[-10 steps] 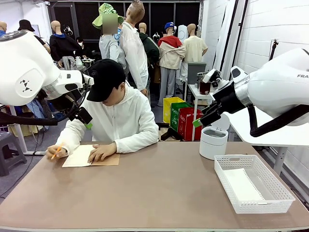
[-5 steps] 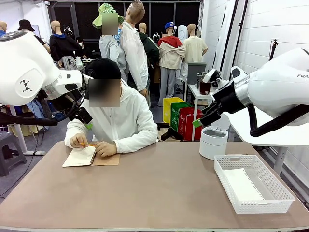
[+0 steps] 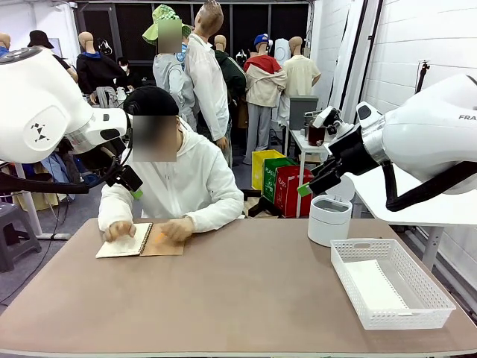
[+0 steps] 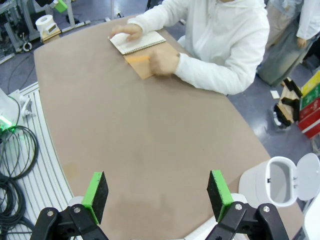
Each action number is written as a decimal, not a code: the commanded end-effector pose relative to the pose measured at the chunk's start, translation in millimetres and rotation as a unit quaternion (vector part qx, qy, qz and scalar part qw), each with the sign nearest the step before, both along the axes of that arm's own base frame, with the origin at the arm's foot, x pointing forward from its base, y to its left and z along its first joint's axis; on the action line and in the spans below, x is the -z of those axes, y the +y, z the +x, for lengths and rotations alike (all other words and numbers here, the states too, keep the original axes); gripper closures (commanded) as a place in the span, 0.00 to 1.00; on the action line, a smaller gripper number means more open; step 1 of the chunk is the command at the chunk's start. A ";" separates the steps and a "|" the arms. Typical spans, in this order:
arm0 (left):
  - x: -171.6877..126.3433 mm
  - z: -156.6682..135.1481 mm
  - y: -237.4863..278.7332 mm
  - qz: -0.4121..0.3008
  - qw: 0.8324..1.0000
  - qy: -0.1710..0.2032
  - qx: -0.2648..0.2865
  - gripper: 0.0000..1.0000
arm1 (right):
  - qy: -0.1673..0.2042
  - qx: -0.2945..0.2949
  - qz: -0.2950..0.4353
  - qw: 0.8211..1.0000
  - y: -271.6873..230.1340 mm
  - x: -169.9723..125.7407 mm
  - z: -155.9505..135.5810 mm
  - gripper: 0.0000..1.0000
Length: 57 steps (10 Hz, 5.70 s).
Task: Sort the paper based on its condition.
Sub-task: If a person hands you a paper, place it in the Organizing basket , and if it's crumpled, put it in the Trash can.
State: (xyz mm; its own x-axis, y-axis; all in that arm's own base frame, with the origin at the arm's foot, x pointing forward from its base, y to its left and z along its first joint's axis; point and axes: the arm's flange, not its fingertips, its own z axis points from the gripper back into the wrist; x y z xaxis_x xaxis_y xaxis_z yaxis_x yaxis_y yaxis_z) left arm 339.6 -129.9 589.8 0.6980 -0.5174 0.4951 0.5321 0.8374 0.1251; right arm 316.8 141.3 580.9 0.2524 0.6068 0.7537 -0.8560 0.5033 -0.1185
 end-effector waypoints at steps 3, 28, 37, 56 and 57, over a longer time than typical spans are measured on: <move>-0.4 0.2 1.4 0.000 1.000 -0.001 0.001 0.00 | -0.001 0.002 -0.001 1.000 -0.3 0.2 0.1 0.00; -0.4 0.2 1.4 0.000 1.000 -0.001 0.001 0.00 | -0.001 0.002 -0.001 1.000 -0.3 0.2 0.1 0.00; -0.4 0.2 1.4 0.000 1.000 -0.001 0.001 0.00 | -0.001 0.002 -0.001 1.000 -0.3 0.2 0.1 0.00; -0.4 0.2 1.4 0.000 1.000 -0.001 0.001 0.00 | -0.001 0.002 -0.001 1.000 -0.3 0.2 0.1 0.00; -0.4 0.2 1.4 0.000 1.000 -0.001 0.001 0.00 | -0.001 0.002 -0.001 1.000 -0.3 0.2 0.1 0.00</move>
State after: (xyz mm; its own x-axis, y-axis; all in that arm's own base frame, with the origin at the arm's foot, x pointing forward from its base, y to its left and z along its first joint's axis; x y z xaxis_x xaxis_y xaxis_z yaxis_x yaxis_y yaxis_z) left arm 339.6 -129.9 589.8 0.6980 -0.5174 0.4951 0.5321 0.8374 0.1250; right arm 316.8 141.3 580.9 0.2524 0.6068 0.7537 -0.8560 0.5033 -0.1185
